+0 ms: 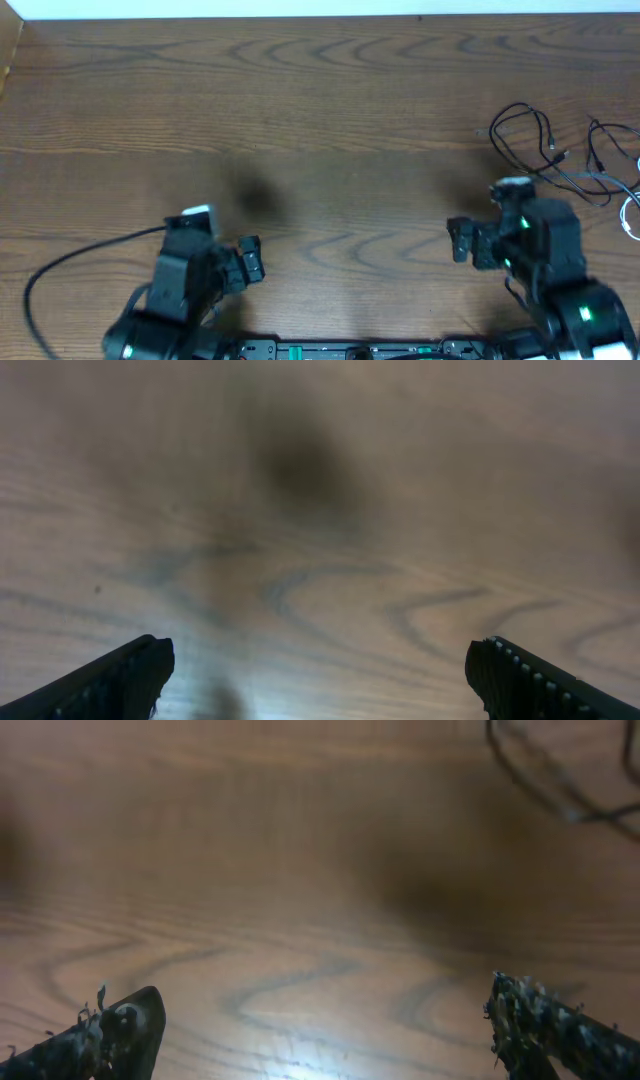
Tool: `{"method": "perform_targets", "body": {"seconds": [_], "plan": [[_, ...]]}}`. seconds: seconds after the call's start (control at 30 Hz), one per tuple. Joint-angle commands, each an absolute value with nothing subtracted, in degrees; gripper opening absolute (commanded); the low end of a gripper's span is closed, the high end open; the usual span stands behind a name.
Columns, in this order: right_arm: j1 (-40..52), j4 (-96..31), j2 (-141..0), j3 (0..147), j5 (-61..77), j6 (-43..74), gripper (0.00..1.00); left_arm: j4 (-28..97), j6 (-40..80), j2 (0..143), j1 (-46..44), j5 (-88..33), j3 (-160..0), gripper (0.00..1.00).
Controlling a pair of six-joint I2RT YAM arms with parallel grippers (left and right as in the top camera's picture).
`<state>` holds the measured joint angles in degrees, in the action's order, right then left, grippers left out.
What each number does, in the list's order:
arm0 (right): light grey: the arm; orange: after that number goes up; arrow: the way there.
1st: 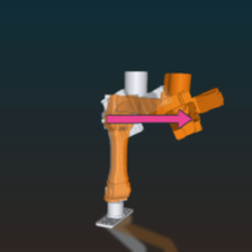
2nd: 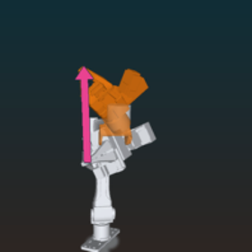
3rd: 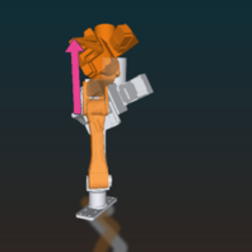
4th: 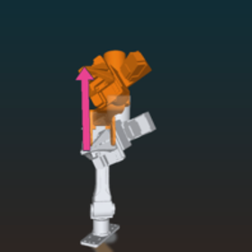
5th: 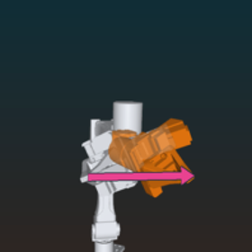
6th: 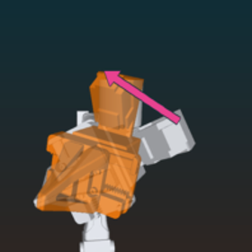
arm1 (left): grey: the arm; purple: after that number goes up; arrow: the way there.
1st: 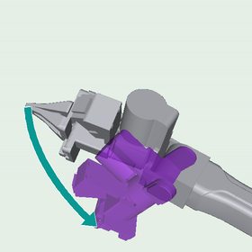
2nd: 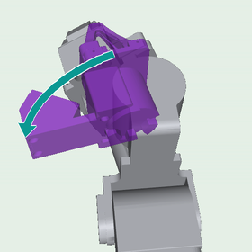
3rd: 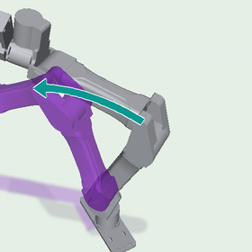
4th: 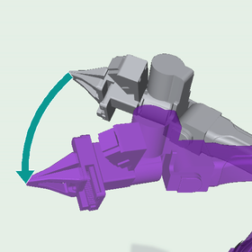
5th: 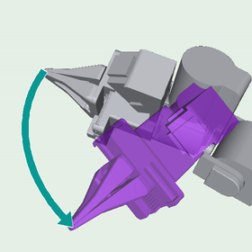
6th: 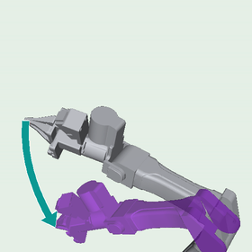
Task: Untangle cables
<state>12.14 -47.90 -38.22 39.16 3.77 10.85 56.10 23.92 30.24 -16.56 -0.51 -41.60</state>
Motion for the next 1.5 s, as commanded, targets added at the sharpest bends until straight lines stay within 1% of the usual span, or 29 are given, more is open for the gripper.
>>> {"method": "perform_targets", "body": {"seconds": [0.0, 0.1, 0.77, 0.9, 1.03, 1.2, 1.47], "plan": [[12.5, -47.7, -32.9, 37.7, 3.0, 11.7, 0.99, 55.2, 23.1, 27.0, -16.4, 0.7, -41.3, 0.98], [12.5, -48.3, -30.9, 37.7, 3.0, 11.7, 0.99, 55.4, 23.1, 26.4, -16.4, 0.7, -41.3, 0.98], [12.5, -54.1, -31.0, 37.7, 2.9, 11.7, 0.99, 55.4, 23.2, 26.5, -16.4, 0.7, -41.3, 0.98], [12.5, -57.4, -30.8, 37.7, 2.9, 11.7, 0.99, 55.4, 23.1, 26.5, -16.4, 0.7, -41.3, 0.98], [12.2, -57.3, -29.3, 37.7, 1.2, 11.4, 0.99, 55.4, 23.1, 26.5, -16.4, 0.7, -41.3, 0.98], [9.3, -53.0, -24.9, 37.7, 1.0, 4.0, 0.99, 55.4, 23.1, 26.5, -16.4, 0.7, -41.3, 0.98], [1.8, -49.3, -15.3, 36.6, 1.0, 3.5, 0.99, 55.4, 23.2, 26.5, -16.4, 0.7, -41.3, 0.98]]}}
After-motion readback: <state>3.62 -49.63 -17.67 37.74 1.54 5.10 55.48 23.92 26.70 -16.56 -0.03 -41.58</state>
